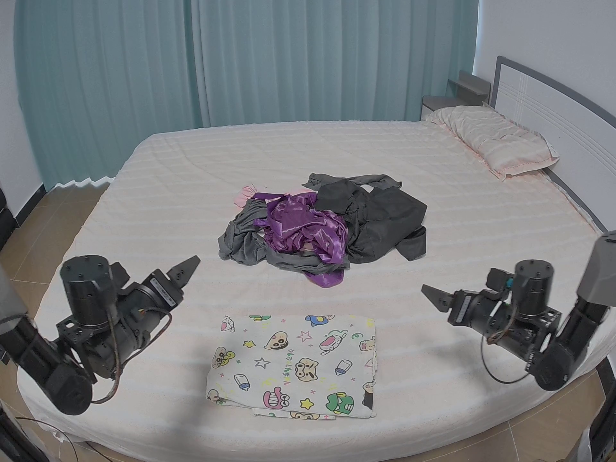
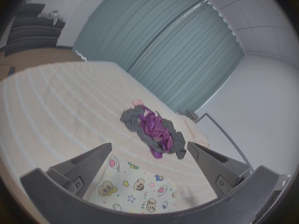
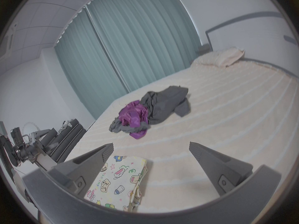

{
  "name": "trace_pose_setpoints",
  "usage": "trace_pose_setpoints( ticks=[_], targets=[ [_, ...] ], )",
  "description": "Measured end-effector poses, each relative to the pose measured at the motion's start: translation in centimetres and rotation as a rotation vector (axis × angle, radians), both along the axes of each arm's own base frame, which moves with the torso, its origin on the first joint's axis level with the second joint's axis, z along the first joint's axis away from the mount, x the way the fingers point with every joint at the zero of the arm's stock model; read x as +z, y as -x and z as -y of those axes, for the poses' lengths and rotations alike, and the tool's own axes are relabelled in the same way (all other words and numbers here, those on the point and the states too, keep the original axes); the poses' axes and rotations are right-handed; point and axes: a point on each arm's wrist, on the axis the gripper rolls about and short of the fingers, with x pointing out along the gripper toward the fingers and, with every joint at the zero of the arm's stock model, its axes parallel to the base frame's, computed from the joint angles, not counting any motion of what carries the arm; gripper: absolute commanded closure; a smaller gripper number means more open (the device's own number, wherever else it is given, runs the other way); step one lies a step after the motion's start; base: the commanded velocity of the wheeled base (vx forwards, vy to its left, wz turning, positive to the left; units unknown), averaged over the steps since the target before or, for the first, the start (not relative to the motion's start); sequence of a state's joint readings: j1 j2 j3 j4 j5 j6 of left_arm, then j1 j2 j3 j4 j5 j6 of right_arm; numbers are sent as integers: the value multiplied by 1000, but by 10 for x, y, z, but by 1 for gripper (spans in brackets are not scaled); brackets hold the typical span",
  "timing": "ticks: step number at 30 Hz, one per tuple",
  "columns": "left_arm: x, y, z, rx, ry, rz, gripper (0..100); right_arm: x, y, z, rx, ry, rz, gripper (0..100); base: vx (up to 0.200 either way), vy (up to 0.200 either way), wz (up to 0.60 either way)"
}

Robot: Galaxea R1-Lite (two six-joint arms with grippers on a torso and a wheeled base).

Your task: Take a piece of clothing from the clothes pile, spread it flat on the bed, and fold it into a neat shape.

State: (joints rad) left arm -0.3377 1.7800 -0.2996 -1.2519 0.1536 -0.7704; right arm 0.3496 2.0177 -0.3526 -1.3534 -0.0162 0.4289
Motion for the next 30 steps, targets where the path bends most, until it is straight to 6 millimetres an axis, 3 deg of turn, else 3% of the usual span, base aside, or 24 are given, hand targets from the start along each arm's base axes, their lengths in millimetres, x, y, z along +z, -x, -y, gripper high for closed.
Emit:
trace_pose_setpoints(
  ticks=[11,21,30],
  targets=[
    [50,69,-32,179,-208,239,0,70,97,45,-61,52,266,0,0,0,0],
    [62,120,-50,229,-335,331,0,79,162,68,-84,121,237,0,0,0,0],
    [53,176,-70,228,-514,283,0,74,218,87,-125,198,290,0,0,0,0]
  ],
)
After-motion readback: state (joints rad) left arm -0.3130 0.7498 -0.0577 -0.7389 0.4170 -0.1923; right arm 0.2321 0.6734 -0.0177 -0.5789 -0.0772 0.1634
